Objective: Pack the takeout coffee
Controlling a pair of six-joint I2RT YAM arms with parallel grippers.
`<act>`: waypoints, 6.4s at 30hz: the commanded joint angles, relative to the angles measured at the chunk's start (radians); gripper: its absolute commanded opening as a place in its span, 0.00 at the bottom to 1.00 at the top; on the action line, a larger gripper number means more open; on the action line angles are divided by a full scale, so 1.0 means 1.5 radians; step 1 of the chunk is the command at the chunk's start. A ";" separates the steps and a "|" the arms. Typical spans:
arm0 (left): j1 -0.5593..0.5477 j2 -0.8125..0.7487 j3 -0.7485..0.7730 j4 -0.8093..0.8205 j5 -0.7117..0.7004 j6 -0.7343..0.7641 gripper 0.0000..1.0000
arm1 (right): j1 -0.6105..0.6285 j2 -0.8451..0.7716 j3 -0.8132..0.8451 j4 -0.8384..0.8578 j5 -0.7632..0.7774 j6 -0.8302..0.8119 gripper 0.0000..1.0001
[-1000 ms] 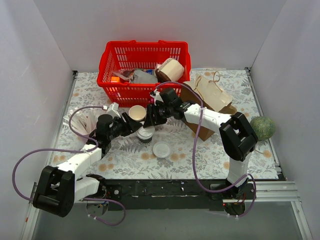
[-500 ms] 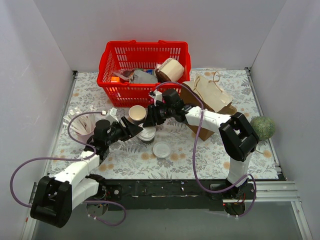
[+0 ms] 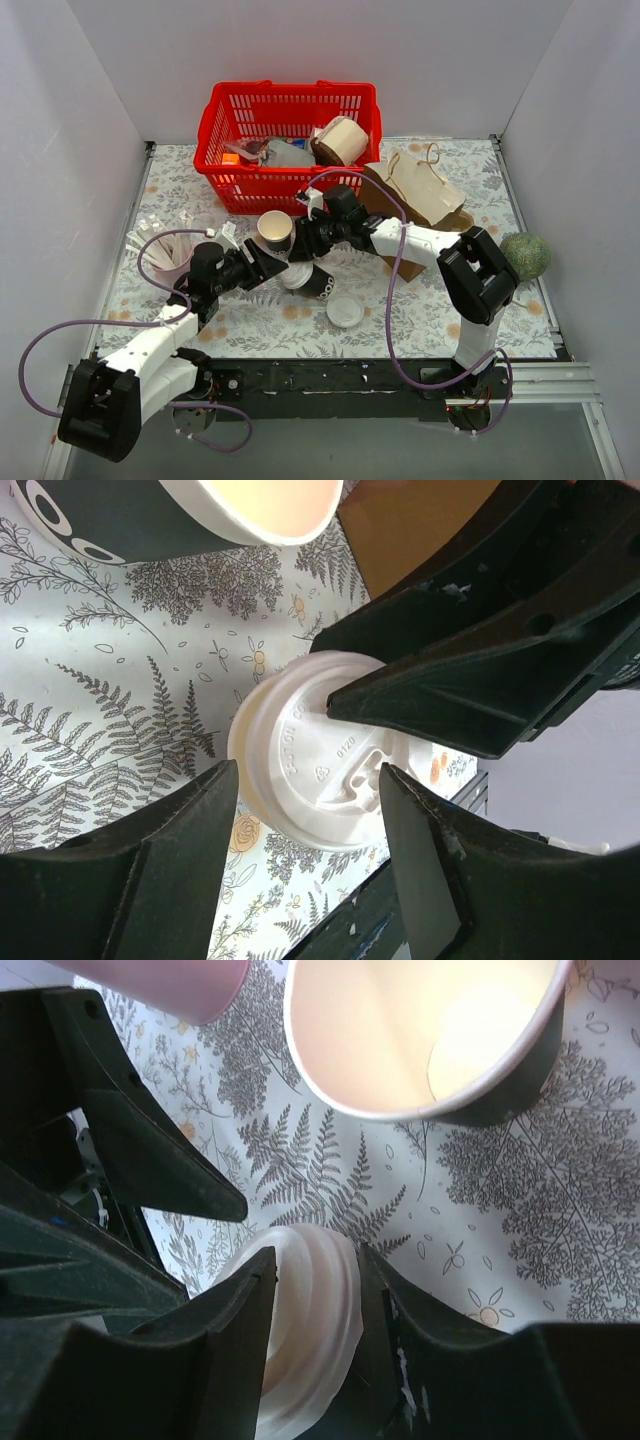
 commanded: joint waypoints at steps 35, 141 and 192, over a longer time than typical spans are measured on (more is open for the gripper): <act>-0.060 -0.005 0.036 -0.005 0.103 0.023 0.59 | -0.007 -0.163 -0.153 0.214 -0.081 0.153 0.01; -0.405 0.426 0.788 -1.009 -0.387 0.051 0.84 | -0.010 -0.649 -0.228 -0.180 0.371 -0.060 0.01; -0.154 -0.249 0.208 -0.492 -0.305 -0.142 0.98 | 0.109 -0.186 -0.173 0.228 0.154 0.242 0.01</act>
